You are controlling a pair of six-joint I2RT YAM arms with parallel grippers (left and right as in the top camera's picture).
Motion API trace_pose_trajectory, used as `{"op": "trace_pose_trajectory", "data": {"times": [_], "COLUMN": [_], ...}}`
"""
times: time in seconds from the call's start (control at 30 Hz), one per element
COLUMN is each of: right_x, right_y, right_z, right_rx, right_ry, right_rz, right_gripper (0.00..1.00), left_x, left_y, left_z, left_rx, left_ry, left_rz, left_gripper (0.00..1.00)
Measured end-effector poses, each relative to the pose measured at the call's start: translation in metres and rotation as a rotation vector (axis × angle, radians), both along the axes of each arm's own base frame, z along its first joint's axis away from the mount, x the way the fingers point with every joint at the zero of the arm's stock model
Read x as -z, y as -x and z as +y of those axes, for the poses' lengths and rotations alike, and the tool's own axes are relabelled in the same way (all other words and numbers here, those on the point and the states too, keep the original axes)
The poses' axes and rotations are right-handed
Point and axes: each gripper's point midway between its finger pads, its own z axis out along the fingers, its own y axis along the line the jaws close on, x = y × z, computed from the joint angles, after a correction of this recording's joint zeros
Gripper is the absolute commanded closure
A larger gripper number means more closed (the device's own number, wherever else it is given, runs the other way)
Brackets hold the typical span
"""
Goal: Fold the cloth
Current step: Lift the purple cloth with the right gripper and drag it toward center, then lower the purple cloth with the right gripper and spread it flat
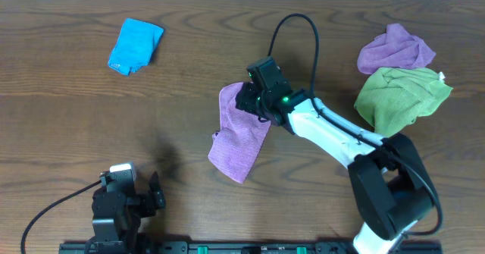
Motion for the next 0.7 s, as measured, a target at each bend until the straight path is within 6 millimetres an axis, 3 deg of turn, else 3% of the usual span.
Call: {"op": "trace_pose_trajectory", "data": {"times": [0.33, 0.43, 0.53, 0.7], "right_x": [0.018, 0.017, 0.014, 0.019], "right_y": [-0.008, -0.013, -0.017, -0.019], "right_z": [-0.003, -0.001, 0.001, 0.002], "right_rx": [0.087, 0.106, 0.124, 0.142], "right_ry": [0.003, -0.016, -0.039, -0.046], "right_rz": [0.021, 0.009, -0.006, 0.0], "right_gripper": [0.45, 0.48, 0.59, 0.99], "left_x": [0.0, 0.0, 0.0, 0.0], "left_y": [0.0, 0.0, 0.0, 0.0], "left_z": [0.0, 0.0, 0.0, 0.0], "left_rx": [0.0, 0.0, 0.0, 0.0], "left_ry": [0.0, 0.0, 0.0, 0.0], "left_rz": [0.0, 0.0, 0.0, 0.0], "left_gripper": [0.05, 0.05, 0.05, 0.05]}}
